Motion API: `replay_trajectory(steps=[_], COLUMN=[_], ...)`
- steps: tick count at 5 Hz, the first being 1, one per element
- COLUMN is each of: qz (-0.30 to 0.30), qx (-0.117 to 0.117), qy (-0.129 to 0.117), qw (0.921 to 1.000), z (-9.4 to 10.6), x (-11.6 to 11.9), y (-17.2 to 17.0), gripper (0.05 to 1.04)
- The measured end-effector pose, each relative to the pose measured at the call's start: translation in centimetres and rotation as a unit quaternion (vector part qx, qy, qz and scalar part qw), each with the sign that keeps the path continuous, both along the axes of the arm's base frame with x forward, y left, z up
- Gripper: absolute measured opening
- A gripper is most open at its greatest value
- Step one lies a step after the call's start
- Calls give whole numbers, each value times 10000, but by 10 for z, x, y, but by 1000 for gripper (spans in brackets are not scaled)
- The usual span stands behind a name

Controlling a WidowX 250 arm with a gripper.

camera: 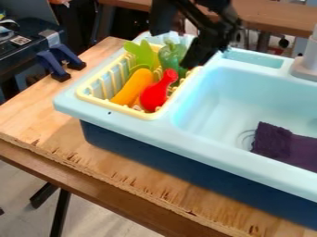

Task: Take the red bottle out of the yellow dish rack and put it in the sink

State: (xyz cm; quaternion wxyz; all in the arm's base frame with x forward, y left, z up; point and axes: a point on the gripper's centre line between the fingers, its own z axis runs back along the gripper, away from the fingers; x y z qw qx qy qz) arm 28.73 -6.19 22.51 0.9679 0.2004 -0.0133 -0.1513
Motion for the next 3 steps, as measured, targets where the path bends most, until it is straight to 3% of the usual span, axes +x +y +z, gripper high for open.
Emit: replay_trajectory(steps=[1,2,3], qz=[-212,-543,-552], qx=[46,-35,-12], qy=[-1,-184,-119], qw=[9998,9983,9984], z=[-11,-18,-25], x=[9,18,20], y=[4,-1,-2], gripper=[1006,1006,1006])
